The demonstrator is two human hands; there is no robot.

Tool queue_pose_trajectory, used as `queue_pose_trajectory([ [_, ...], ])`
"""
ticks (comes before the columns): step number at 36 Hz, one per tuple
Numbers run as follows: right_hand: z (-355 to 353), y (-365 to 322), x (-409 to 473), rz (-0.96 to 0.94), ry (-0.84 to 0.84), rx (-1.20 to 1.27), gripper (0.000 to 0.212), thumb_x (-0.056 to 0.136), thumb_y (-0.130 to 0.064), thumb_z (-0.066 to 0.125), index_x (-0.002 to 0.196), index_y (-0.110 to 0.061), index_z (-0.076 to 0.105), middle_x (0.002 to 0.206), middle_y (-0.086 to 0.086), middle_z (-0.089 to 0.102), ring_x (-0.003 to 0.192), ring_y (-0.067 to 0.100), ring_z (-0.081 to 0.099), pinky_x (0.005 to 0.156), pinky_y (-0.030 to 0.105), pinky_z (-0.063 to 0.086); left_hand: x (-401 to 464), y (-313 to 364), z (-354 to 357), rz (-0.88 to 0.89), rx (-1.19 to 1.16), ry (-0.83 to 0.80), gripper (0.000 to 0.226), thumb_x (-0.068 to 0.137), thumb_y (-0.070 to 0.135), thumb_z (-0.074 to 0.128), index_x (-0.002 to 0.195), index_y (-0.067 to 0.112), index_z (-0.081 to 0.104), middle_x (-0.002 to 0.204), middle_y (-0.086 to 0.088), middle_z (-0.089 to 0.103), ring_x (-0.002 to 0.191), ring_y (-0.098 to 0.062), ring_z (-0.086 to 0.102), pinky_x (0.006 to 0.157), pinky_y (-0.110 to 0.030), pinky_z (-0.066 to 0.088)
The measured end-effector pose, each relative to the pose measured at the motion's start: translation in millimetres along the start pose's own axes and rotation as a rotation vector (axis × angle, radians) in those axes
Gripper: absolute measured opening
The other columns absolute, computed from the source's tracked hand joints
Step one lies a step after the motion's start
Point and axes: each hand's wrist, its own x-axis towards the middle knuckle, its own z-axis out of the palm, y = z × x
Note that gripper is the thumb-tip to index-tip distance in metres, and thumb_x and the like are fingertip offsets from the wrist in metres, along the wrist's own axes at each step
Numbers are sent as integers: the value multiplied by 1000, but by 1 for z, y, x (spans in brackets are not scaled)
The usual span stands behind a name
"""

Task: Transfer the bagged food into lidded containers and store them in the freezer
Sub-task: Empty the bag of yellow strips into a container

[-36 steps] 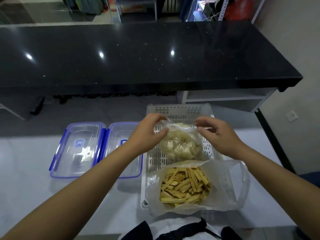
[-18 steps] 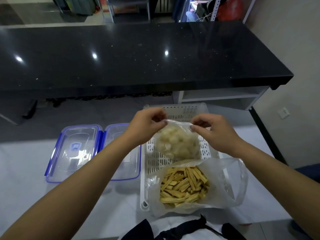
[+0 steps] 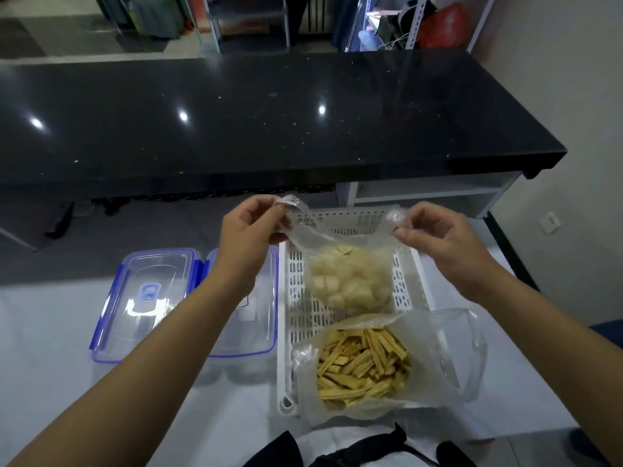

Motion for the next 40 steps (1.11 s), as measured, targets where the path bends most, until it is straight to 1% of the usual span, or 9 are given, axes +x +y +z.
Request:
queue_pose_trajectory([
  [4,-5,-18,11,-67,103,-47,7,90,-8,70,86,-14,68,83,-6,68,84,10,65,79,24,54,5,26,-5,-16,4,-165,21,98,10,58,87,18,74,83,-7,71,80,-18,69,79,-30,59],
  [10,-10,-37,27,-116,304,4,13,87,-10,75,83,-23,74,79,-9,71,78,6,66,73,22,57,3,54,-2,-1,22,-296,20,99,14,58,95,14,78,86,-10,71,86,-21,67,94,-41,57],
  [15,-14,-48,34,-17,304,241,7,82,-20,78,78,-25,75,81,-2,71,78,15,67,76,30,58,-8,64,4,-50,-180,-350,14,91,17,64,98,12,76,87,-8,73,87,-22,70,85,-37,58],
  [21,-29,-50,38,9,225,318,12,76,-32,76,84,-24,79,85,-2,75,85,18,72,77,34,60,-23,58,3,-102,-345,-420,31,90,17,60,119,10,68,103,-13,74,99,-29,73,82,-37,59],
  [26,-18,-18,27,194,210,238,25,73,-39,74,87,-18,76,89,3,76,88,20,72,89,43,58,-30,41,10,-170,-234,-370,42,87,19,59,129,14,61,116,-15,73,110,-31,70,94,-41,57],
  [30,-17,-9,16,209,242,198,35,74,-40,76,96,-13,76,98,10,75,92,22,72,81,34,58,-32,39,8,-158,-218,-371,44,91,17,57,134,20,57,117,-16,72,114,-32,68,99,-44,52],
  [34,-21,-15,12,174,247,154,22,87,-25,73,107,-15,74,107,9,74,96,21,72,81,33,59,-35,44,6,-81,-118,-345,45,89,22,60,134,23,58,120,-11,72,115,-28,68,101,-43,50],
  [37,-23,-25,9,107,250,-47,19,94,-23,68,113,-26,72,110,-6,74,105,11,69,93,35,55,-39,48,6,59,151,-255,43,89,30,64,132,32,60,118,4,73,112,-14,68,97,-36,53],
  [40,-22,-34,2,25,185,-357,40,91,-46,67,129,-34,63,131,-17,61,122,3,54,101,31,44,-44,49,1,208,520,-209,48,93,47,62,139,44,51,124,30,62,118,11,56,98,-21,48],
])
